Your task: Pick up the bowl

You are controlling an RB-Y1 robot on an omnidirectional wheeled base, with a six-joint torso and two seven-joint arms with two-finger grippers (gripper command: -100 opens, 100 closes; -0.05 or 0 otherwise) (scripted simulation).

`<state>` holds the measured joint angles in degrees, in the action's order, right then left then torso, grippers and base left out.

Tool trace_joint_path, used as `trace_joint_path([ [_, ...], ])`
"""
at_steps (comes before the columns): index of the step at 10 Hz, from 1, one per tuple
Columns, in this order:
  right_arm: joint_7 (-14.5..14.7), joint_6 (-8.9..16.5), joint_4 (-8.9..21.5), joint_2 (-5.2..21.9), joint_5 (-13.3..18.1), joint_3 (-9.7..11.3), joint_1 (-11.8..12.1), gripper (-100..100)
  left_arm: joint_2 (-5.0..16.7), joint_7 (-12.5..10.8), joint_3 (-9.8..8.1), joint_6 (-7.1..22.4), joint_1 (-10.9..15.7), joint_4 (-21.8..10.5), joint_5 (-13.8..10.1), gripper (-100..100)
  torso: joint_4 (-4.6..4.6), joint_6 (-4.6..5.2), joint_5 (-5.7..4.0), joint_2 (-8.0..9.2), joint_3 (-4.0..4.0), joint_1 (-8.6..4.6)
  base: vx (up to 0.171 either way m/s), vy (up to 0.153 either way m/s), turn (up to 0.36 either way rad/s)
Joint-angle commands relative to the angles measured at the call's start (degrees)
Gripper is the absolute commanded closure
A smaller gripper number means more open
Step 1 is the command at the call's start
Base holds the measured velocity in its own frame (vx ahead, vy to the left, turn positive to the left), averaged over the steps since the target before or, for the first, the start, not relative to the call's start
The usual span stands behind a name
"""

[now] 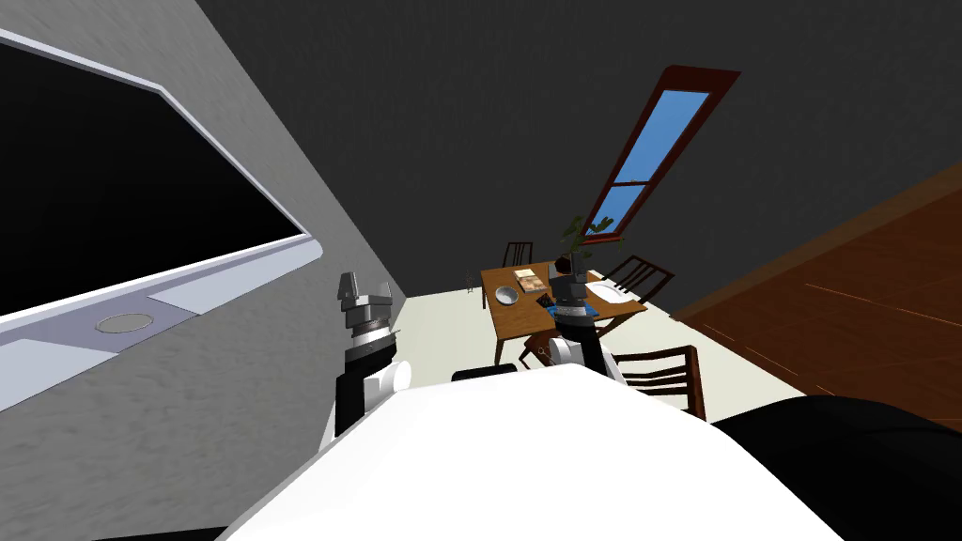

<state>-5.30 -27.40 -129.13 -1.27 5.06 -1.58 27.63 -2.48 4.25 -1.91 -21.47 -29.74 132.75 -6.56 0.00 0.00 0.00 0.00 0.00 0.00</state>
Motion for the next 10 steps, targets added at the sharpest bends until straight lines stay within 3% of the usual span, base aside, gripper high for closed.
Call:
trace_joint_path([
  [1, 0.75, 0.14, 0.64, 1.7, 0.31, 0.59, -0.32, -100, 0.0, 0.0, 0.0, 0.0, 0.0, 0.0, 0.0, 0, 0.0, 0.0, 0.0, 0.0, 0.0, 0.0, -0.028, 0.014, 0.018],
  [4, 3.58, 0.64, 3.3, 6.19, 1.55, 2.79, -1.61, -100, -0.01, 0.0, 0.01, 0.0, 0.01, 0.0, 0.0, 0, 0.05, -0.01, 0.04, 0.23, 0.13, 0.2, -0.068, 0.057, 0.029],
  [7, 7.86, 1.34, 7.84, 10.91, 3.6, 6.09, -3.68, -100, -0.01, 0.0, 0.01, 0.0, 0.01, 0.0, 0.0, 0, 0.09, -0.01, 0.1, 0.41, 0.24, 0.45, -0.117, 0.111, 0.052],
  [8, 7.86, 1.34, 7.86, 11.38, 3.6, 6.09, -3.68, -100, -0.01, 0.0, 0.01, 0.0, 0.02, 0.0, 0.0, 0, 0.1, -0.02, 0.09, 0.48, 0.27, 0.4, -0.092, 0.06, 0.021],
  [10, 11.2, 1.83, 11.8, 15.05, 5.36, 8.68, -5.4, -100, -0.01, 0.0, 0.01, 0.0, 0.01, 0.0, 0.0, 0, 0.08, 0.0, 0.05, 0.36, 0.21, 0.19, -0.093, 0.07, 0.08],
])
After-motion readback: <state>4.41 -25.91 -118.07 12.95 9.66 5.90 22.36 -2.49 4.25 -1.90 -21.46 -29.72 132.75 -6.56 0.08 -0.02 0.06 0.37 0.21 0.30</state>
